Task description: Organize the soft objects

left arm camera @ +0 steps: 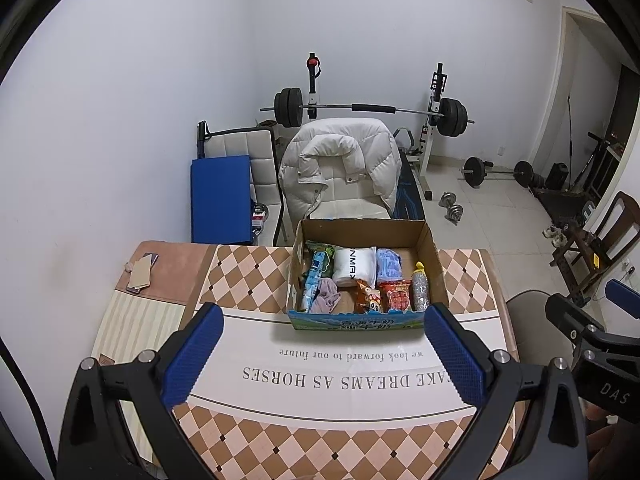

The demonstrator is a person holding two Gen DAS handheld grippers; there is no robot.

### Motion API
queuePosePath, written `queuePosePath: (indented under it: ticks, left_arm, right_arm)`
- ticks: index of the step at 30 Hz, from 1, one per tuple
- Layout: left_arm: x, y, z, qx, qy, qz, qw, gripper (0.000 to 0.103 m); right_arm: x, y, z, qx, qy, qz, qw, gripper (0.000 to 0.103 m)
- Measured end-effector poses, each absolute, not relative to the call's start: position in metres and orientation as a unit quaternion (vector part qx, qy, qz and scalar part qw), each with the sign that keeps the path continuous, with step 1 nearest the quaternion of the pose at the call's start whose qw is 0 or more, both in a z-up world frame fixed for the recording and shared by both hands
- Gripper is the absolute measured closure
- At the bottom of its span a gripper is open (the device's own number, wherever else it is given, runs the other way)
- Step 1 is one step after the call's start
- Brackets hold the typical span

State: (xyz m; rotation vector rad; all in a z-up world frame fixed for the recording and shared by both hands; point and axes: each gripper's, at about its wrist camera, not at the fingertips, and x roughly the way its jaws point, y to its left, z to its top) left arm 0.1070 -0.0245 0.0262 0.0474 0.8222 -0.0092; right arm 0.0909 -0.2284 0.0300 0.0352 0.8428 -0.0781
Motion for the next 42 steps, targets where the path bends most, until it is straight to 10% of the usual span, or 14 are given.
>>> queuePosePath:
  ticks: [42]
  left_arm:
    - [0.105,-0.024,0.039,0.022,0.395,0.000,0.919,0.000]
  right_arm:
    - [0.089,-0.234,0.034,0.014,0.404,-0.036,0.914,0.000]
